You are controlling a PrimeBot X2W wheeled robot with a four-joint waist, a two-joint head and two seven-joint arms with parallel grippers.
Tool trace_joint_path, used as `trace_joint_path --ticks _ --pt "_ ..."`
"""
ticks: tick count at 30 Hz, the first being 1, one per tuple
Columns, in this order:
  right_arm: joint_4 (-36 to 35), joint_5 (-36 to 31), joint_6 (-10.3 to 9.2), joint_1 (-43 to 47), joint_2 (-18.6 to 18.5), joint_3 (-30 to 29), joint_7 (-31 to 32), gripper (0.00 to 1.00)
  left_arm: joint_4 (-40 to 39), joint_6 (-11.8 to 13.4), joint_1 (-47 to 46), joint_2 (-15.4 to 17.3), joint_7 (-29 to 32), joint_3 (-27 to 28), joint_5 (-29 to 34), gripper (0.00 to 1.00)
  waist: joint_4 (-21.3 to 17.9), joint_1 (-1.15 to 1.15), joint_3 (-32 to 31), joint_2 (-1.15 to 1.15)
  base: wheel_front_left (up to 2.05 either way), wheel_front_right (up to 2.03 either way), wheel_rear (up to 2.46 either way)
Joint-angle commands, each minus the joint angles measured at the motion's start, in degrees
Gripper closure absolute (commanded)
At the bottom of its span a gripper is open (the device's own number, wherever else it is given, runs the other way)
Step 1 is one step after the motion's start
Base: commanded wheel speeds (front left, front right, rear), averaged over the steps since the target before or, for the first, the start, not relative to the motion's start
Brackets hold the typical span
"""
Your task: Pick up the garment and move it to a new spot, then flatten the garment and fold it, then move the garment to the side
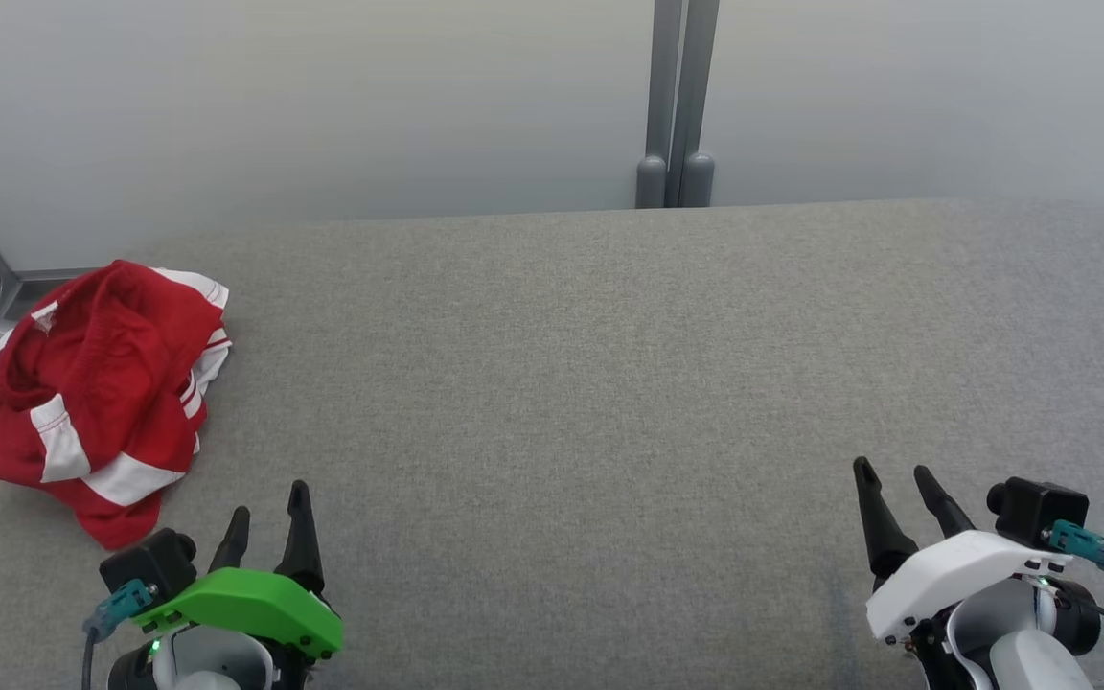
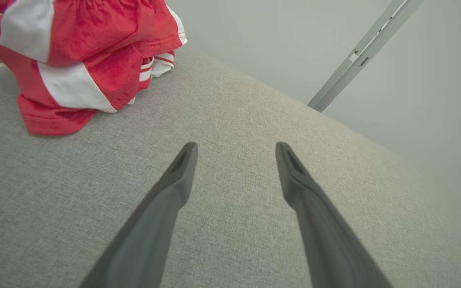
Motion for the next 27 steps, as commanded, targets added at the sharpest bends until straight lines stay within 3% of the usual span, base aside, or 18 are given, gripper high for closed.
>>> trace_joint_path --ticks 1,27 --pt "-0.6 -2.3 0.03 -1.0 -0.3 0.3 0.1 0.00 -0.1 0.4 -1.4 0.7 -0.5 -0.3 1.7 0.00 0.0 0.00 -0.1 0.00 0.00 0.00 0.00" --pt "1.0 -16.0 0.03 -1.3 -0.4 2.9 -0.5 0.00 2.1 2.3 -1.2 2.9 -3.4 -3.0 10.6 0.00 0.1 0.00 -1.3 0.00 0.00 0.00 0.00"
